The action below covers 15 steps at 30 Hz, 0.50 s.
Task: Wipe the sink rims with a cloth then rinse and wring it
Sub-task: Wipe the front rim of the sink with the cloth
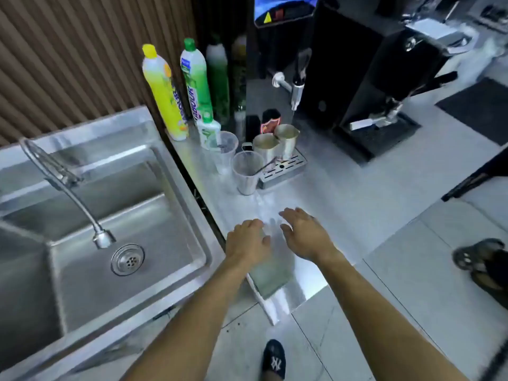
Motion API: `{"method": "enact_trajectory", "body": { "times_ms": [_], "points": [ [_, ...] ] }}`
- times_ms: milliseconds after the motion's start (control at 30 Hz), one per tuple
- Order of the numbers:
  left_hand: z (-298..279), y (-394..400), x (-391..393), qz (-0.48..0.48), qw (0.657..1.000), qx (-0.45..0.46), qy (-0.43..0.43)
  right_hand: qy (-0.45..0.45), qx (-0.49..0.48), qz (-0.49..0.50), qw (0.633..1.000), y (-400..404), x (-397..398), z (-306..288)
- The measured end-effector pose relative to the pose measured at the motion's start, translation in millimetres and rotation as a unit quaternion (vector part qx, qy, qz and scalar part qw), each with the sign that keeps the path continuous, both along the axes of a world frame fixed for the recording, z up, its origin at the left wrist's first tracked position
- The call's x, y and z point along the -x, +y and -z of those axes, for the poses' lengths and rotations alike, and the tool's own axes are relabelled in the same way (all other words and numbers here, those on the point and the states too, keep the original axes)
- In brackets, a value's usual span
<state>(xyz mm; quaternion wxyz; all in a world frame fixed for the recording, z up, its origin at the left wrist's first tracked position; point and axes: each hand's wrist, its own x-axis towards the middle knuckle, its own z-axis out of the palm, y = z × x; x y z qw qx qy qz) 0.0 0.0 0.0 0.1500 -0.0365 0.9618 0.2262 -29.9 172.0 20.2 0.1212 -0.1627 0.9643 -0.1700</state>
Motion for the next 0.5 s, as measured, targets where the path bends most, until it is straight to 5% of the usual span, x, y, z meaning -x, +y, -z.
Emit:
{"method": "enact_trajectory", "body": {
  "times_ms": [233, 500],
  "points": [
    [77.0, 59.7, -55.1, -0.104, 0.992, 0.021, 0.068, 0.012, -0.009, -0.049, 0.999, 29.9, -40.5, 98.4],
    [91.9, 5.3, -21.1, 0.182, 0.969, 0.102, 0.134, 0.105, 0.009, -0.031, 0.994, 34.4, -45.0, 123.2]
  ]
}}
